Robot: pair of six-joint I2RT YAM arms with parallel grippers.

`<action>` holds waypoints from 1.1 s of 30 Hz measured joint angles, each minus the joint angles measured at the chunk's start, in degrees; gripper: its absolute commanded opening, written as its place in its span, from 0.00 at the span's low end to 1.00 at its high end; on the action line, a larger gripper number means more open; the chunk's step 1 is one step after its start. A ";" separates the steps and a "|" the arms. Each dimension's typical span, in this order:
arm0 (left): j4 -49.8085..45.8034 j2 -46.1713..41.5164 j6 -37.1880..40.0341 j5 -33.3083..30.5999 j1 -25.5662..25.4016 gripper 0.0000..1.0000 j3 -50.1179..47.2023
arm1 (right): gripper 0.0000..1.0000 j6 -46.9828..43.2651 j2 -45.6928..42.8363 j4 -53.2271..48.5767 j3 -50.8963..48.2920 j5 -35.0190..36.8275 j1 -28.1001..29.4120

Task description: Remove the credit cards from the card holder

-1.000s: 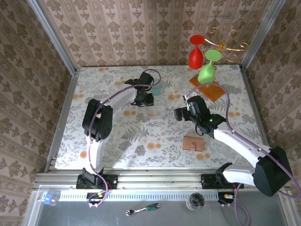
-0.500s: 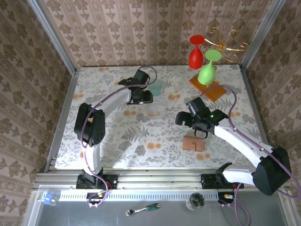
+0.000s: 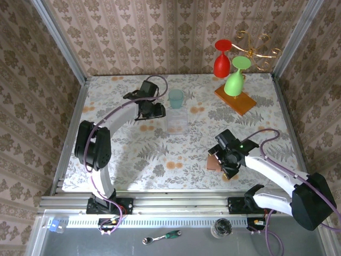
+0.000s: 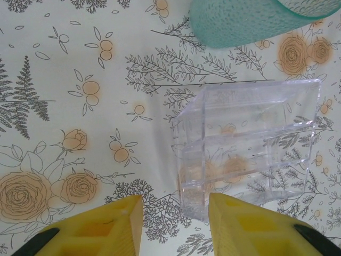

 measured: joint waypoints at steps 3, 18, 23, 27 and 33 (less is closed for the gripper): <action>0.52 -0.02 0.33 0.42 0.66 0.39 -0.55 | 1.00 4.13 0.28 1.92 -1.81 -0.20 -0.15; 0.98 -0.02 0.52 1.01 1.44 0.40 -0.72 | 0.98 6.36 10.78 6.38 1.03 -1.03 -7.69; 0.92 -0.02 0.55 1.20 3.32 0.40 -0.72 | 0.91 3.39 15.50 6.27 4.42 -1.51 -9.27; 0.90 -0.04 0.55 1.07 4.46 0.40 -0.72 | 0.87 0.81 19.65 4.98 6.73 -2.29 -9.40; 0.90 -0.85 0.55 0.98 4.35 0.41 -1.16 | 0.78 -1.44 21.11 3.10 8.09 -2.95 -9.40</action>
